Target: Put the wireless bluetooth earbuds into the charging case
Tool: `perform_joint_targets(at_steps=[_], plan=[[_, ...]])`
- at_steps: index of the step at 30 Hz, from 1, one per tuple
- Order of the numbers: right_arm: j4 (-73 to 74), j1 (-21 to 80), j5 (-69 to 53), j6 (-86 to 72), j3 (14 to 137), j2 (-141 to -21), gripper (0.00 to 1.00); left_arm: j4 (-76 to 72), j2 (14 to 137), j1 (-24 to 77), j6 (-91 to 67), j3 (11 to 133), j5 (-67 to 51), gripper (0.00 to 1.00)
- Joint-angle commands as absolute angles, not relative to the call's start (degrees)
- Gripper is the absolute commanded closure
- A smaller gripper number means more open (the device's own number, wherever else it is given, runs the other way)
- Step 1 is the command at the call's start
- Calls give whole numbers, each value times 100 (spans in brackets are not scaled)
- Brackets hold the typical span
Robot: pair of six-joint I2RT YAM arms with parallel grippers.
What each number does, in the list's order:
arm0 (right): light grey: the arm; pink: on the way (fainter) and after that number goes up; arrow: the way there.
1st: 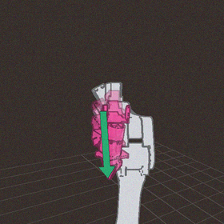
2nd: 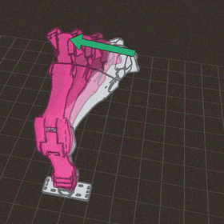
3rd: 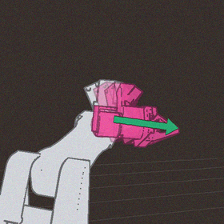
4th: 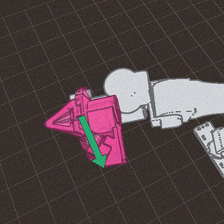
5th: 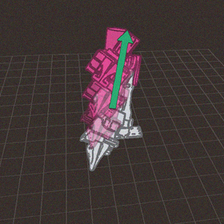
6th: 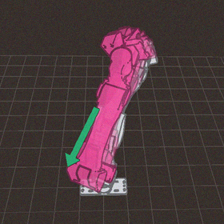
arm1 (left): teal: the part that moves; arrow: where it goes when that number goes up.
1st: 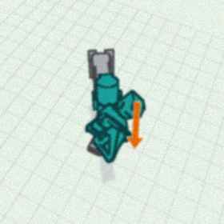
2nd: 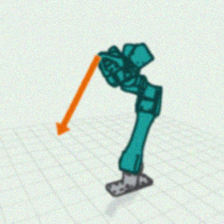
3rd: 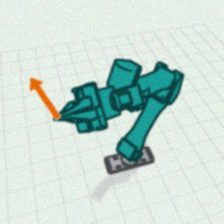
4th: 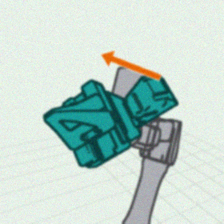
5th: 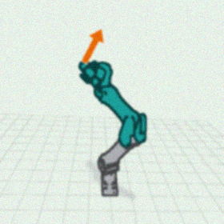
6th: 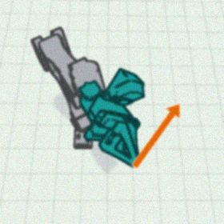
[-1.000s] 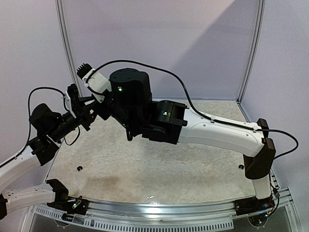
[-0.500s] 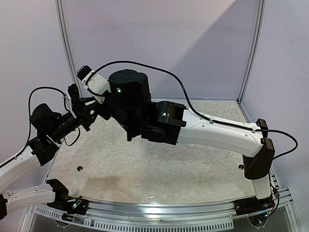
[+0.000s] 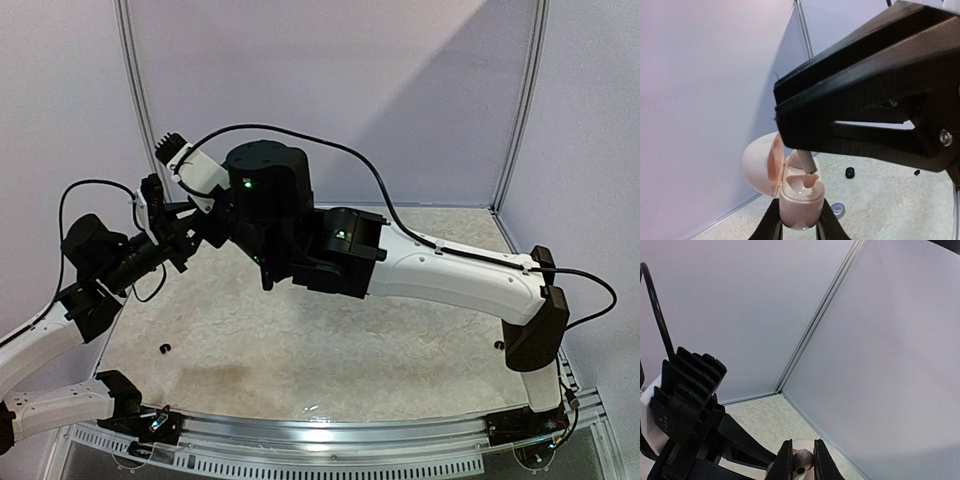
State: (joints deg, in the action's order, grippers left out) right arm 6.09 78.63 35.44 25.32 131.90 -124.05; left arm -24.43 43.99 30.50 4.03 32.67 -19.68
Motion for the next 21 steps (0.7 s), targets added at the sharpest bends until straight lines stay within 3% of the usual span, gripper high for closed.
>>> perform_joint_targets(at_steps=[1,21], plan=[[672,7841,3623,2440,13143,-12492,100,-2417,4368,3122,352,3420,-1981,100],[808,7848,4001,3009,12885,-12481,100,-2401,4375,3120,307,3435,-1912,100]])
